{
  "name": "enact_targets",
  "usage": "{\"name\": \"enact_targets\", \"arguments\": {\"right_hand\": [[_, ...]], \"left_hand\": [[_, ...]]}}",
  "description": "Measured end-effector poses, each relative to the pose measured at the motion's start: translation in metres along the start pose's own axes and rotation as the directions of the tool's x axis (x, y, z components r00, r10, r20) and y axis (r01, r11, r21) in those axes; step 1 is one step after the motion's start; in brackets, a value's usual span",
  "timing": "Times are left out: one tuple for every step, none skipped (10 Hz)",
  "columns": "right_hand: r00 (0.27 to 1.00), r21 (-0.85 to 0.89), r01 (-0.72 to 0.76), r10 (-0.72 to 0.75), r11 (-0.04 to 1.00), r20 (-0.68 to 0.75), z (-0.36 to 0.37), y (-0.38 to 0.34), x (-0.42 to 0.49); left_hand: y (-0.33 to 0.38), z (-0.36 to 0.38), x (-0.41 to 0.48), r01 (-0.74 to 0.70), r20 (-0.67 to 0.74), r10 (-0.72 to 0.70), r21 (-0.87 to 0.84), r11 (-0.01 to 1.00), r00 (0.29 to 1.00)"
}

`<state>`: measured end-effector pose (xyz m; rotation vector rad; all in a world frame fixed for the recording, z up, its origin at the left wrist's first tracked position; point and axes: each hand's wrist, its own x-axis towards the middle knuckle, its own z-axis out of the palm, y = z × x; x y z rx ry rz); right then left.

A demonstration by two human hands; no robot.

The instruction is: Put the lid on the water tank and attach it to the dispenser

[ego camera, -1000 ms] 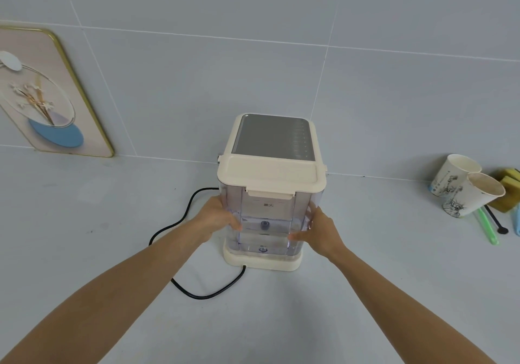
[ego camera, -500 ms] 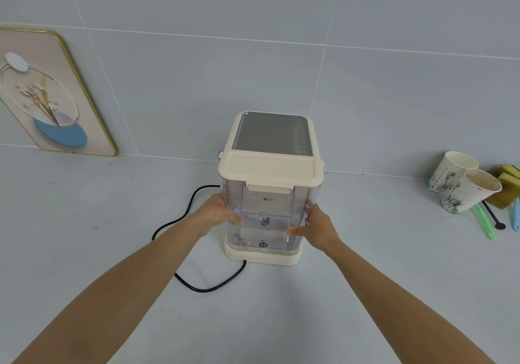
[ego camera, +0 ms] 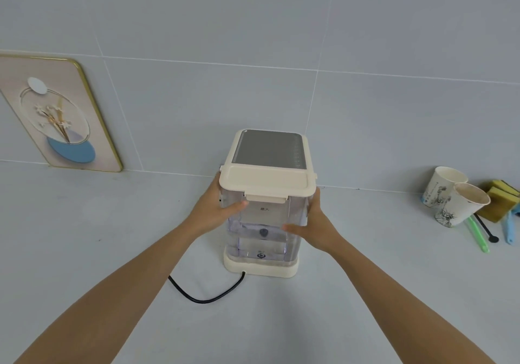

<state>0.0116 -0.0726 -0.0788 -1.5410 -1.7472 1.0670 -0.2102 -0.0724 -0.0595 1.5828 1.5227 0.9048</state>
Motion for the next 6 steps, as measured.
{"name": "enact_targets", "arguments": {"right_hand": [[0.997,-0.016,0.073,-0.073,0.997,0.004,-0.012,-0.017,-0.004],[0.992,-0.094,0.123,-0.124,0.988,-0.005,-0.026,-0.033,-0.007],[0.974,-0.224,0.194,-0.214,0.955,-0.069,-0.042,-0.059,-0.009],[0.937,-0.419,0.248,-0.326,0.873,-0.127,-0.058,-0.088,-0.008],[0.906,-0.553,0.239,-0.388,0.798,-0.169,-0.076,-0.119,-0.001],[0.859,-0.661,0.253,-0.478,0.706,-0.182,-0.089,-0.144,0.003]], "left_hand": [[0.013,-0.009,-0.005,-0.053,-0.015,0.054,0.091,0.994,0.998],[0.025,-0.021,-0.004,-0.104,-0.037,0.117,0.247,0.963,0.992],[0.046,-0.031,0.001,-0.211,-0.075,0.258,0.384,0.899,0.963],[0.078,-0.041,0.008,-0.281,-0.093,0.382,0.521,0.806,0.92],[0.113,-0.054,0.02,-0.325,-0.128,0.513,0.64,0.697,0.849],[0.14,-0.064,0.03,-0.329,-0.132,0.623,0.756,0.567,0.771]]}}
